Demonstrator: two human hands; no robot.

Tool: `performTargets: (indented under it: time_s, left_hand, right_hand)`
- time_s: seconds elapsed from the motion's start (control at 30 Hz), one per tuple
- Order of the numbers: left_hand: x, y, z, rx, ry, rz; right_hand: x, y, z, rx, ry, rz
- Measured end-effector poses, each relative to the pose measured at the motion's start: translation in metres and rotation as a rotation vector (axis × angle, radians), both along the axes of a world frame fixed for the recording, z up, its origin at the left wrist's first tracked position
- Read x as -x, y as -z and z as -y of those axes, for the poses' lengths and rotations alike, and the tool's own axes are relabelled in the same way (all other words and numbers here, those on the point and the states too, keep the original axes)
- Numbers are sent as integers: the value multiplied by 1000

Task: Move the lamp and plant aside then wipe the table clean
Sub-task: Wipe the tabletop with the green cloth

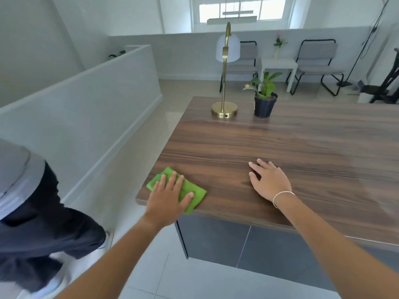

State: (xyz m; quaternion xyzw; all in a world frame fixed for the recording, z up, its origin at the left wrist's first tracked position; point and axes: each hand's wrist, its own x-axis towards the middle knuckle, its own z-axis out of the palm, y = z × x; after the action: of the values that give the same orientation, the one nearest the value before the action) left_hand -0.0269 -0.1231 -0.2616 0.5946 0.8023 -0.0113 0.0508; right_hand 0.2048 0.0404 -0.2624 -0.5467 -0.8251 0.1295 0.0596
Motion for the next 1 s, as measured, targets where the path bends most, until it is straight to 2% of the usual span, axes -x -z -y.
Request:
performTargets:
  time_s: [0.13,0.3,0.4,0.47,0.57,0.67,0.77,0.87,1.0]
  left_hand:
    - [-60,7,-24,-93,92,84]
    - [-47,9,-23,-90,126,147]
    - [-37,3,-19,-125,128,332]
    - [-17,-7,-12,-232,100,440]
    - [21,-21,-10,-324,55,426]
    - [50,-21,-6,-297,-21,369]
    - [71,-16,-2,-246,-46,336]
    - [81,-12,-5,-184,-19,320]
    - [84,-9,-13,-138,30,290]
  right_hand:
    - [-2,-1,-2,9,-20,17]
    - [-3,-3,-4,33,-25,21]
    - [-3,-2,-3,44,-49,37]
    - [1,-4,1,48,-30,19]
    - [4,-14,0,85,0,6]
    - [15,-18,7,71,-26,7]
    - [48,-21,37,-3,-178,-143]
    - [90,-17,74,49,-394,-247]
    - [106,6,95,-56,-488,-71]
